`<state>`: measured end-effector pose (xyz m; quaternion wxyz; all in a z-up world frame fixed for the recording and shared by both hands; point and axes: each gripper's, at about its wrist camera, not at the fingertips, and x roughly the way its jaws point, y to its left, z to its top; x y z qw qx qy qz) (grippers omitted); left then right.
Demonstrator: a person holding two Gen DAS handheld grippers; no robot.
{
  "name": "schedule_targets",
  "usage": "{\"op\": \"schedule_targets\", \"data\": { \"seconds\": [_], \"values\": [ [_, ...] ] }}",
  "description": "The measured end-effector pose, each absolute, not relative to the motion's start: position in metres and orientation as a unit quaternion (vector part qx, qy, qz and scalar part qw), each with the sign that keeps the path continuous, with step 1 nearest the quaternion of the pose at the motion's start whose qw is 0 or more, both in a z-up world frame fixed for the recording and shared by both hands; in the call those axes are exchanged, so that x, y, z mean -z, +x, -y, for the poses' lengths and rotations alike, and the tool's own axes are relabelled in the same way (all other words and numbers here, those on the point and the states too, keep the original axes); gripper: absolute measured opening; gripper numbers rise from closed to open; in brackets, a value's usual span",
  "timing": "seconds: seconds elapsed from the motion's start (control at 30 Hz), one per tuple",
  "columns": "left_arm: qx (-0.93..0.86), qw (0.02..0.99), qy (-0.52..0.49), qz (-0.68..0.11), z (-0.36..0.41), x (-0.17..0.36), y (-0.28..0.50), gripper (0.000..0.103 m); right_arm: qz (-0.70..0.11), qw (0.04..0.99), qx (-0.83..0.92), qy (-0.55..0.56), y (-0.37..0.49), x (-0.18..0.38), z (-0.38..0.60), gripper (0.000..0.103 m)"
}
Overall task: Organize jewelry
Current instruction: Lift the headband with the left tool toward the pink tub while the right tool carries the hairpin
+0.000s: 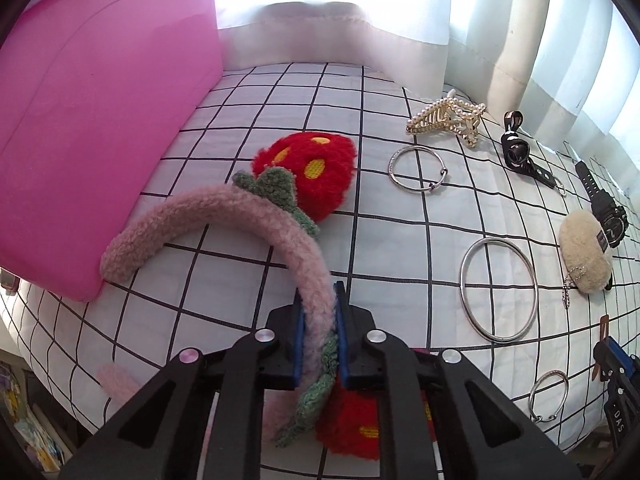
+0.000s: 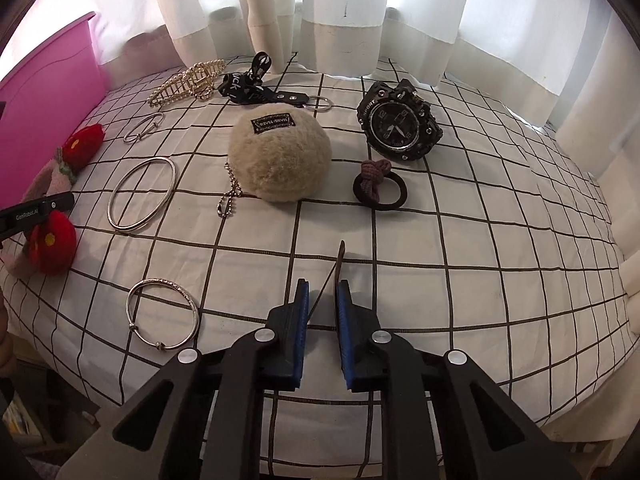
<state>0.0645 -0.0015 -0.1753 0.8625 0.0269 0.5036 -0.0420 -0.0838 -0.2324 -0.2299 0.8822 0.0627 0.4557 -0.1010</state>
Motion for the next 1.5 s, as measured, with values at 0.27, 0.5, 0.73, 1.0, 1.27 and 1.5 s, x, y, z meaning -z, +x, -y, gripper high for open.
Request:
{"op": "schedule_targets", "data": {
  "seconds": [0.27, 0.5, 0.73, 1.0, 1.27, 1.5],
  "values": [
    [0.055, 0.869, 0.012, -0.492, 0.0, 0.16, 0.054, 0.009, -0.454, 0.882, 0.076, 0.099, -0.091, 0.226, 0.243, 0.013],
    [0.07, 0.879, -0.004, -0.472, 0.005, 0.122, 0.039, 0.009, -0.435, 0.893, 0.054, 0.106, -0.094, 0.197, 0.247, 0.013],
    [0.082, 0.897, -0.019, -0.435, 0.014, 0.066, 0.02, 0.009, -0.4, 0.91, 0.027, 0.103, -0.095, 0.148, 0.253, 0.013],
    [0.083, 0.926, -0.039, -0.365, 0.019, -0.023, -0.008, 0.009, -0.341, 0.935, -0.042, 0.087, -0.079, 0.076, 0.241, 0.013],
    [0.017, 0.953, -0.041, -0.301, -0.033, -0.098, 0.0, 0.009, -0.293, 0.94, -0.158, 0.072, -0.024, 0.009, 0.178, 0.013],
    [-0.038, 0.956, -0.042, -0.287, -0.114, -0.121, 0.035, 0.009, -0.271, 0.932, -0.239, 0.035, 0.046, -0.037, 0.087, 0.013]
  ]
}}
